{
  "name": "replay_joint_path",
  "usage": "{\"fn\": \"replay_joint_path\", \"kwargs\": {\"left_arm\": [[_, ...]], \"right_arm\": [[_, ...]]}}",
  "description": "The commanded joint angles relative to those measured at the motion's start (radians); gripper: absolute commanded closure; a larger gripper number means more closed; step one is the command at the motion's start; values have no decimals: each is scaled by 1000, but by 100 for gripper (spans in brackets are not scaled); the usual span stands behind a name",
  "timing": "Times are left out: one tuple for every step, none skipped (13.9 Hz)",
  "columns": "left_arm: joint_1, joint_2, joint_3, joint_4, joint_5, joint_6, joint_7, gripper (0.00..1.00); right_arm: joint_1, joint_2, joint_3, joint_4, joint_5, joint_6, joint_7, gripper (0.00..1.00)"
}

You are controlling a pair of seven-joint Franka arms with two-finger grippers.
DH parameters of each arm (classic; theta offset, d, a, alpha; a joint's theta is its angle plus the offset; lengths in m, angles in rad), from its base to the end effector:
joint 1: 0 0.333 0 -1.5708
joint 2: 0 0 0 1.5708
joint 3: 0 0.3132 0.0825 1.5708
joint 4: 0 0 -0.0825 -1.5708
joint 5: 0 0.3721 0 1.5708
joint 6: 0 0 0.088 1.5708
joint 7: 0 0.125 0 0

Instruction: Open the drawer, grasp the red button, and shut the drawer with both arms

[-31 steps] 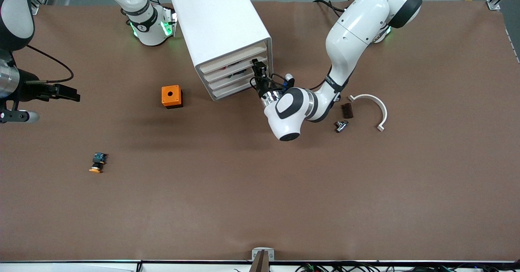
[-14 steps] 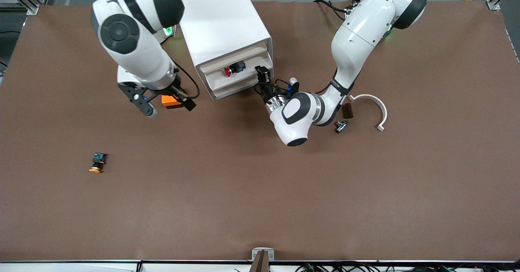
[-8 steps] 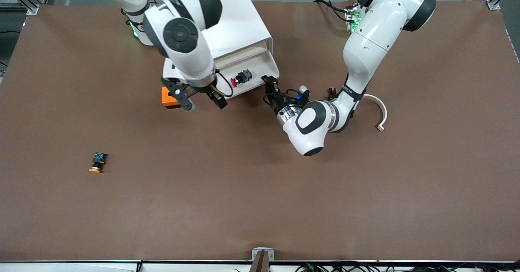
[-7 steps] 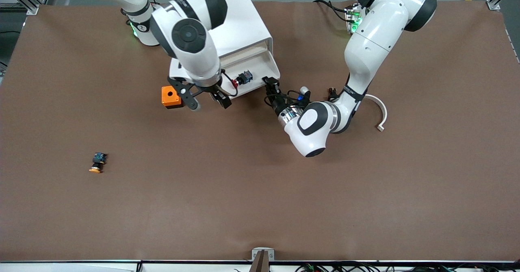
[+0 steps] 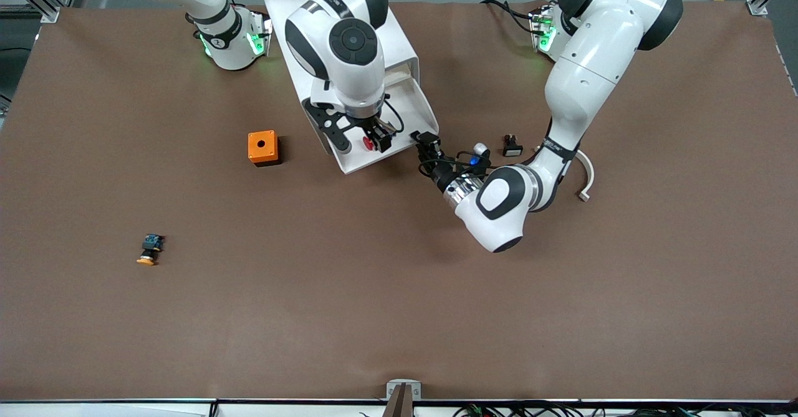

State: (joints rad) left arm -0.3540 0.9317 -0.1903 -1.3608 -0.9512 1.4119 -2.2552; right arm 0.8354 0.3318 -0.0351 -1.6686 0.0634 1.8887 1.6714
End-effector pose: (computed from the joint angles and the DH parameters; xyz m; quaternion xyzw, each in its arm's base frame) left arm 0.5043 -0.4066 0.1899 -0.4076 -0.6603 0.5692 0.2716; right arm 0.4307 0.4547 0.3884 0.9003 -0.4310 -0.0407 0.0448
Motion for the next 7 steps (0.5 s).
{"fn": "replay_joint_path", "kwargs": {"left_arm": [[20,-2,9,0,-1,5,20,90],[20,-2,9,0,-3,16,20,89],[20,-2,9,0,-5,27,20,86],[20,-4,9,0,-6,41,20,74],[21,-5,9,0,-8,48,22,62],[21,-8,8,0,-9,53,26,37],[23,-8,8,0,-18,55,29,17]], "right_arm": [[36,27,-11,10,7,44,40,0],[51,39,-12,10,7,59,57,0],[63,50,-12,12,6,70,60,0],[68,64,-12,15,6,82,62,0],[74,73,-12,15,6,98,71,0],[76,84,-12,16,3,110,79,0],[79,88,-12,18,3,112,80,0]]}}
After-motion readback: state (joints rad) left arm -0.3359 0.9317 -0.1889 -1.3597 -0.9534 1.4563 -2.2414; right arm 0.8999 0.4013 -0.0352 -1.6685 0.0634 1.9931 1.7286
